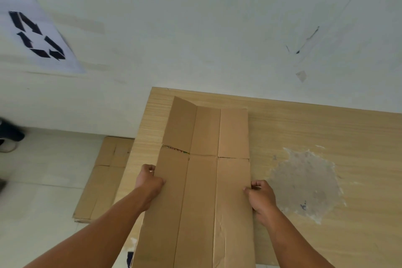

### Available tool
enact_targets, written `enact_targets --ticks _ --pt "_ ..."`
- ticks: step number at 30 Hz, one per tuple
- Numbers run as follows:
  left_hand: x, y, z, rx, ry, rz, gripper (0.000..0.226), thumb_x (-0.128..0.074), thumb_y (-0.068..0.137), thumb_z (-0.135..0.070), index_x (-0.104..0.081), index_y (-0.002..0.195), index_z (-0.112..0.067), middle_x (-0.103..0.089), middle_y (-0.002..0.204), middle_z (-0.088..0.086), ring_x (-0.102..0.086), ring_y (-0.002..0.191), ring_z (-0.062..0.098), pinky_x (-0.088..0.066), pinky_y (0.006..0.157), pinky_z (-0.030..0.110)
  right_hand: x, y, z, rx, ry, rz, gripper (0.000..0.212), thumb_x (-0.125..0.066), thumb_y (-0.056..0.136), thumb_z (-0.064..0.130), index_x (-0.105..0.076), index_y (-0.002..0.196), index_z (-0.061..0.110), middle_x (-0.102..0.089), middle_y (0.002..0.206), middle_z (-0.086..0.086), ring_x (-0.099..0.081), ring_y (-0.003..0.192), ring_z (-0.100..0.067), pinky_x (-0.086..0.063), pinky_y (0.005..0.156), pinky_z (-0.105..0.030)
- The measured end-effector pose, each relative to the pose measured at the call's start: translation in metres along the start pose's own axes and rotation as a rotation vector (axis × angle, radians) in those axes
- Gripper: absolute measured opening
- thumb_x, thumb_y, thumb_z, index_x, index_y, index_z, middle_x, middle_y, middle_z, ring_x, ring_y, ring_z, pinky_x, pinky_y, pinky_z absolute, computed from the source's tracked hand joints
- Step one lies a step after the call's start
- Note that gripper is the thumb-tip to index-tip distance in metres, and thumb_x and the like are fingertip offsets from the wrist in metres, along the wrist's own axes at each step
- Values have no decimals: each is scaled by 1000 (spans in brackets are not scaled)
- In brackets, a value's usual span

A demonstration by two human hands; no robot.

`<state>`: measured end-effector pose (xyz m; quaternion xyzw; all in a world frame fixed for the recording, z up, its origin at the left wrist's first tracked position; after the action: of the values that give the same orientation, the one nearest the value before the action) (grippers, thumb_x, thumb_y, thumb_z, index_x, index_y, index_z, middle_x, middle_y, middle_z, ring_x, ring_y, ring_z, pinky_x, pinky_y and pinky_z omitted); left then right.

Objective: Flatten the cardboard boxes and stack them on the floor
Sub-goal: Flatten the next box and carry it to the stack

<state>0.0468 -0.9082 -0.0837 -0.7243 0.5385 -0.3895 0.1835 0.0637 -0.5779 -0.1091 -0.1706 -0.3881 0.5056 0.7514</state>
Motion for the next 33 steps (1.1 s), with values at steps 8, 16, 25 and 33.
enact_targets --ticks 8,16,25,33 --pt "72 -7 33 -13 -76 12 47 -60 85 1 -62 125 -24 -74 97 1 -72 84 27 -63 73 46 -51 -51 -3 7 167 43 26 -68 84 -7 -59 105 7 -67 105 -16 -64 83 -25 -52 73 -34" --pt "211 14 90 2 -202 -15 29 -52 96 -8 -63 119 -22 -74 101 7 -73 88 31 -61 79 52 -173 -135 23 120 112 150 42 -60 88 -11 -63 124 10 -70 91 0 -66 80 -16 -50 65 -24" --pt "398 44 154 -8 -229 -89 29 -47 95 -4 -56 113 -25 -72 103 8 -72 89 32 -62 75 48 -353 -230 21 166 65 221 42 -65 87 -6 -64 125 10 -71 101 -3 -68 90 -20 -54 84 -31" --pt "462 129 160 15 1 -138 35 -51 91 -7 -61 118 -27 -71 98 -1 -71 87 25 -61 77 43 -460 -228 37 96 46 204 43 -55 89 -5 -65 124 18 -71 102 1 -69 92 -19 -59 83 -36"
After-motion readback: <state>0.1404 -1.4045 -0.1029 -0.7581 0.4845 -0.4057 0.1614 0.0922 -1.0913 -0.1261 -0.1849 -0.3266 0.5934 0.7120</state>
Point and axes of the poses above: each hand's wrist, its own y-axis towards the middle knuckle, its own x-axis out of the back of the hand, z = x × y, the point moved 3 cm from there along y, towards the middle knuckle
